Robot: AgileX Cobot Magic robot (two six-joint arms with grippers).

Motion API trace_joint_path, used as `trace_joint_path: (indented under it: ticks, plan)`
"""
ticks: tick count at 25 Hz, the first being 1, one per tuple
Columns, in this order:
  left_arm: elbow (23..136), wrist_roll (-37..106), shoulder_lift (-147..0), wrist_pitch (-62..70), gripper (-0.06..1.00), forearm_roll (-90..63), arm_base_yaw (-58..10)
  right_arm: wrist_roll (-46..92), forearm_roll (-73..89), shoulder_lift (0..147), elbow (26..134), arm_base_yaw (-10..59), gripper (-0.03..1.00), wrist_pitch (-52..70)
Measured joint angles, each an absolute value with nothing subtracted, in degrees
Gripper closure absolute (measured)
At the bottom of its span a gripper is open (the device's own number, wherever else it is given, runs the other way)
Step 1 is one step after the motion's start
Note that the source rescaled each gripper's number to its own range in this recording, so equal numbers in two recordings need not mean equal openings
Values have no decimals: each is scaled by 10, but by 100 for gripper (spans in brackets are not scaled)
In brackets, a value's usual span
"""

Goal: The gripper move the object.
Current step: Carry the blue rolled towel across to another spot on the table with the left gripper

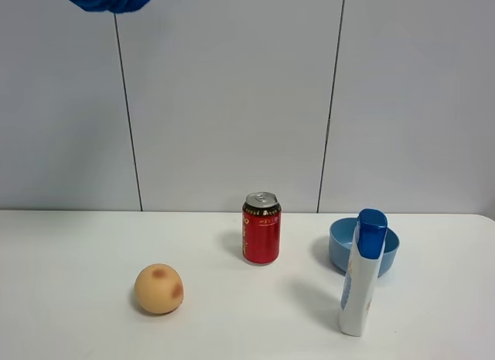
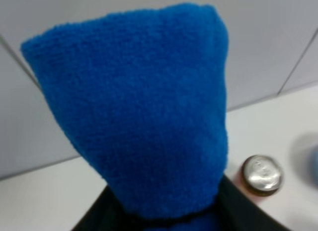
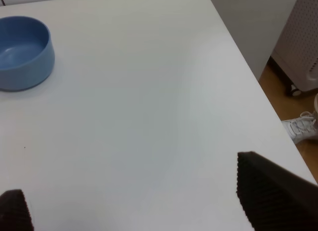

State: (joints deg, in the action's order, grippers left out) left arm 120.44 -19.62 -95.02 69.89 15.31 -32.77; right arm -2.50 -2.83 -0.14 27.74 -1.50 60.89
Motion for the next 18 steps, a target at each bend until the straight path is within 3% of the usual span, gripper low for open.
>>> trace_joint_path:
  ticks: [11, 18]
  plan:
    - [901, -446, -831, 697, 94, 167, -419, -25, -28, -1, 277, -15, -3, 609]
    - [735, -504, -837, 537, 94, 94, -424, -25, -28, -1, 277, -15, -3, 609]
